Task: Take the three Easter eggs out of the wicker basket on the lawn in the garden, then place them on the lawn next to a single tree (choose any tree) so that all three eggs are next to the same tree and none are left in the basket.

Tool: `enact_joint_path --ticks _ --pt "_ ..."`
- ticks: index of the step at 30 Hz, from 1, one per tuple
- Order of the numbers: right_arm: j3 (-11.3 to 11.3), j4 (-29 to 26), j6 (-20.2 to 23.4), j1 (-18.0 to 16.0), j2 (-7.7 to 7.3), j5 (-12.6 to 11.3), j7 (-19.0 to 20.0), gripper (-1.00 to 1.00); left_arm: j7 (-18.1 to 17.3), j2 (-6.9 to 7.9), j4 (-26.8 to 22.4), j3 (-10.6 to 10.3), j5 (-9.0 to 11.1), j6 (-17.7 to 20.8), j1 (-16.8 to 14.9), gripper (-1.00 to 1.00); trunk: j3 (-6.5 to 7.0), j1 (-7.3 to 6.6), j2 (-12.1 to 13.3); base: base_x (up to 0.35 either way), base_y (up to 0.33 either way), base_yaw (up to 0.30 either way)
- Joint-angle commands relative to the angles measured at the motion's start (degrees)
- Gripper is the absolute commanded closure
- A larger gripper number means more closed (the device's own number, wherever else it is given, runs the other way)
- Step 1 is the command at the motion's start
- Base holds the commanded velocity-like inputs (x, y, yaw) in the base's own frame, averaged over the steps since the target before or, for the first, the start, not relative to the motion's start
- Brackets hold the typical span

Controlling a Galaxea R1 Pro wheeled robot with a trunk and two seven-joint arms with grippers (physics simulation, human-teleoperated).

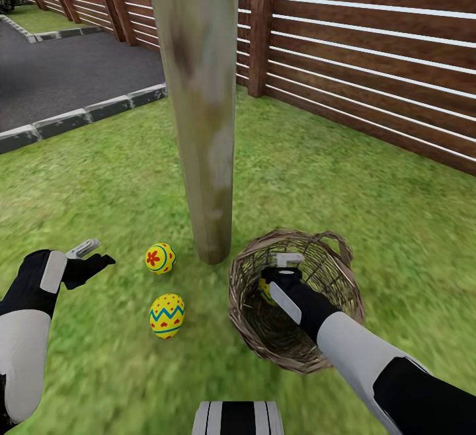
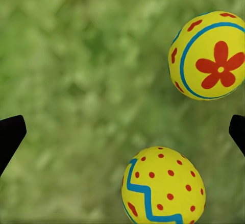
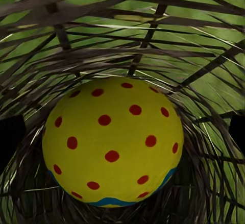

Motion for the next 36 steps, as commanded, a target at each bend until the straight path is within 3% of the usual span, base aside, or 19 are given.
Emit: enact_joint_path --ticks 1,17,36 --pt "0.4 0.3 0.2 -0.1 -0.03 -0.3 -0.4 -1.00 0.5 -0.01 -0.1 0.1 0.6 0.2 0.0 -1.00 -0.04 -0.01 0.0 0.000 0.000 0.000" --pt "0.4 1.7 -0.1 -0.1 0.11 -0.3 -0.4 -1.00 0.6 0.00 -0.1 0.1 0.6 0.2 0.0 -1.00 -3.59 0.40 -0.2 0.000 0.000 0.000" --pt "0.7 1.7 -0.1 -0.1 0.97 -0.3 -0.3 -1.00 0.6 -0.59 0.0 0.1 0.7 0.2 0.0 -1.00 -3.59 0.40 -0.2 0.000 0.000 0.000"
